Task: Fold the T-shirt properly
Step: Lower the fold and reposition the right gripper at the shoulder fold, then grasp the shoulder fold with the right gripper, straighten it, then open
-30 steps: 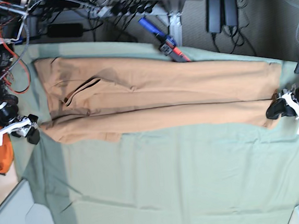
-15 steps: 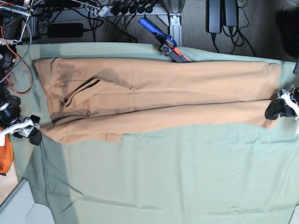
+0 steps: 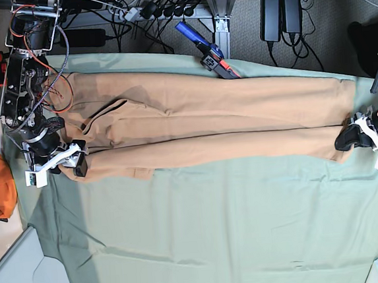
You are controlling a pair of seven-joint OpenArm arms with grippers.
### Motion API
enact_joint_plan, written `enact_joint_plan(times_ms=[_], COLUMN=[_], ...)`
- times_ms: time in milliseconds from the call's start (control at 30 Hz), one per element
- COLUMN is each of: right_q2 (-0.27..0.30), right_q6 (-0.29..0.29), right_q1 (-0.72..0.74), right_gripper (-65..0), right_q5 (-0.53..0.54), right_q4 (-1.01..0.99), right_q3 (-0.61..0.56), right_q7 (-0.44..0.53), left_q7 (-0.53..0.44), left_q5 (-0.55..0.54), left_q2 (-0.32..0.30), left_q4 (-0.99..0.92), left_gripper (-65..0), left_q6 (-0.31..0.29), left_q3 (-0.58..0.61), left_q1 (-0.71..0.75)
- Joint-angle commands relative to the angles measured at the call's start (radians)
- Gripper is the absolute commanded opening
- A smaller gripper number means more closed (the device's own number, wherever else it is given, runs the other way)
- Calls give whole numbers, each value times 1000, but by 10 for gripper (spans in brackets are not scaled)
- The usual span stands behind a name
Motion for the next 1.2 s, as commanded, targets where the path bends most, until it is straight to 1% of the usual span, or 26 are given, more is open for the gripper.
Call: enact_joint_plan(times_ms=[0,100,133,300,467,567,700,833,867,933,967,1000,1100,1167], right_q2=[21,21,22,22,22,22,22,17,14,8,7,7,7,7], right_q6=[100,99,99,100,101,101,100,100,100,100,101,100,100,100], right_q1=[18,18,18,2,-82,-153,-222,-260,-265,-270,-269,-269,-269,-269], right_gripper=[-361,-641,-650,-650,-650,-650,-650,-650,-609,-367,-272,-219,-214,-214], right_q5=[8,8,6,10,107,144,144,143,144,143,143,143,151,183], right_q4=[14,14,14,16,64,121,175,177,177,177,177,177,188,213], right_q3=[6,6,7,28,105,154,192,194,194,194,194,194,205,228], right_q7=[26,26,26,-13,-45,-46,-49,-45,-45,-52,-63,-67,-74,-96], left_q7=[-18,-18,-18,-17,6,23,35,34,34,31,31,31,32,32], left_q5=[-18,-18,-18,-17,-21,-31,-51,-51,-51,-51,-51,-50,-43,-43], left_q2=[-19,-19,-19,-20,-26,-29,-28,-28,-28,-27,-27,-28,-28,-28], left_q4=[15,15,15,15,15,15,15,15,15,15,15,15,15,15], left_gripper=[-650,-650,-650,-650,-650,-650,-650,-650,-650,-650,-650,-650,-650,-650], left_q6=[-17,-17,-17,-17,-17,-17,-17,-17,-17,-17,-17,-17,-17,-17], left_q3=[-7,-7,-7,-7,-7,-7,-7,-7,-7,-7,-7,-7,-7,-7], left_q1=[-14,-14,-14,-14,-14,-14,-14,-14,-14,-15,-14,-14,-14,-14])
